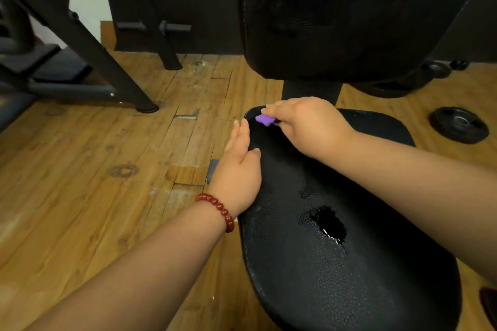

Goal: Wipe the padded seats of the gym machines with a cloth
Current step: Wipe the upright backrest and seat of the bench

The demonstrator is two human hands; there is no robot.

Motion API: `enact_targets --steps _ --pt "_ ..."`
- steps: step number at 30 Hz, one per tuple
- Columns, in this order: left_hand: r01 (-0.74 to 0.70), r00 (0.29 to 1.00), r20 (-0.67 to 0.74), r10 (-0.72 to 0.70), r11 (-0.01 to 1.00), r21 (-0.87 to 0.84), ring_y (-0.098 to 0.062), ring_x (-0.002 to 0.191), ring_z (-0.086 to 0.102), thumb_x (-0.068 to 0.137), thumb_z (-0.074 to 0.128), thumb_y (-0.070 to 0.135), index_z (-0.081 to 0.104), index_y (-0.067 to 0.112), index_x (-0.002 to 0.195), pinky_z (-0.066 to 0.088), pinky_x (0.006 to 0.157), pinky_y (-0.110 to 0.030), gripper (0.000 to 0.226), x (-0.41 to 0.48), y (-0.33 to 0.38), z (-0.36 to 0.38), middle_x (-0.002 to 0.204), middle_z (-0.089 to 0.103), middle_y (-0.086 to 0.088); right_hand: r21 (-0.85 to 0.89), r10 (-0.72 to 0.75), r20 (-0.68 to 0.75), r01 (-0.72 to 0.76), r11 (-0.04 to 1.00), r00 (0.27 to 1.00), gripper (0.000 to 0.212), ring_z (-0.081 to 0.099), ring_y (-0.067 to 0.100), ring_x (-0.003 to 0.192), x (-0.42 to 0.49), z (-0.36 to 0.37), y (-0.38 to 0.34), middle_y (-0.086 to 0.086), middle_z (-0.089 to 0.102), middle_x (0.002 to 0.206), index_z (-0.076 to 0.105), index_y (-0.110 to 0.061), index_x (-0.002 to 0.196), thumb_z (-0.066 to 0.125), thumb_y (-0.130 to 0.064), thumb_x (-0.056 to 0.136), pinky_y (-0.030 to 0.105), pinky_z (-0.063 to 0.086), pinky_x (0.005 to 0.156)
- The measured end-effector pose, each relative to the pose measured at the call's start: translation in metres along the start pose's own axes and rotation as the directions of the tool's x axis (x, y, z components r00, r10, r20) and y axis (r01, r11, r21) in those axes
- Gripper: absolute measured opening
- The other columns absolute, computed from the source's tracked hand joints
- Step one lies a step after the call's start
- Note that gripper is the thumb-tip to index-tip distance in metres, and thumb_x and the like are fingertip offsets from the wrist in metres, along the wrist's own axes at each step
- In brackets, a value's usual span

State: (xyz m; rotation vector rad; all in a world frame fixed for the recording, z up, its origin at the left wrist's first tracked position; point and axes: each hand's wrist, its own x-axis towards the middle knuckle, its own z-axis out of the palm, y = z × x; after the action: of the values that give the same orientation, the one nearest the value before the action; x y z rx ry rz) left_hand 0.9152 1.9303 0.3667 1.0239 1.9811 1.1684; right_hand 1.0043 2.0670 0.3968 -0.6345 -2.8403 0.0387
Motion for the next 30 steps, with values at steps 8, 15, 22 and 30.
enact_targets --steps 8,15,22,30 --pt "-0.027 1.000 -0.006 0.027 0.999 -0.038 -0.004 0.146 0.009 0.103 0.037 0.016 0.008 0.025 0.155 0.006 0.110 -0.015 0.060 0.000 -0.005 0.001 0.161 0.008 0.010 0.180 -0.219 -0.049 0.224 0.958 0.975 0.045 0.048 0.003 0.125 -0.035 -0.004 0.010 -0.008 0.060 0.131 0.062 -0.021 0.129 0.063 -0.003 0.088 0.020 0.031 0.107" --pt "-0.024 1.000 -0.013 0.023 0.998 -0.060 -0.006 0.146 0.013 0.104 0.035 0.018 0.008 0.030 0.154 0.013 0.119 -0.025 0.058 -0.008 -0.004 0.001 0.161 0.008 0.013 0.108 -0.132 -0.079 0.140 0.984 0.988 0.045 0.045 0.005 0.131 -0.018 0.000 0.001 -0.010 0.053 0.139 0.055 -0.027 0.135 0.059 -0.012 0.093 0.018 0.030 0.110" --pt "-0.030 1.000 -0.007 0.030 0.998 -0.050 -0.009 0.146 0.016 0.104 0.034 0.017 0.009 0.029 0.154 0.019 0.119 -0.033 0.058 -0.013 -0.003 0.001 0.161 0.008 0.010 0.360 -0.130 -0.021 0.129 0.924 0.991 0.043 0.035 -0.016 0.123 -0.024 -0.005 0.006 -0.013 0.057 0.131 0.060 -0.024 0.128 0.069 -0.024 0.086 -0.002 0.022 0.102" --pt "-0.044 0.999 -0.014 0.043 0.998 -0.035 -0.010 0.146 0.017 0.104 0.034 0.018 0.010 0.029 0.154 0.017 0.119 -0.030 0.057 -0.016 -0.004 0.000 0.161 0.010 0.009 0.436 -0.101 -0.022 0.101 0.894 0.995 0.037 0.048 -0.021 0.109 -0.032 -0.003 0.001 -0.026 0.060 0.115 0.064 -0.035 0.115 0.072 -0.017 0.084 0.001 0.031 0.099"
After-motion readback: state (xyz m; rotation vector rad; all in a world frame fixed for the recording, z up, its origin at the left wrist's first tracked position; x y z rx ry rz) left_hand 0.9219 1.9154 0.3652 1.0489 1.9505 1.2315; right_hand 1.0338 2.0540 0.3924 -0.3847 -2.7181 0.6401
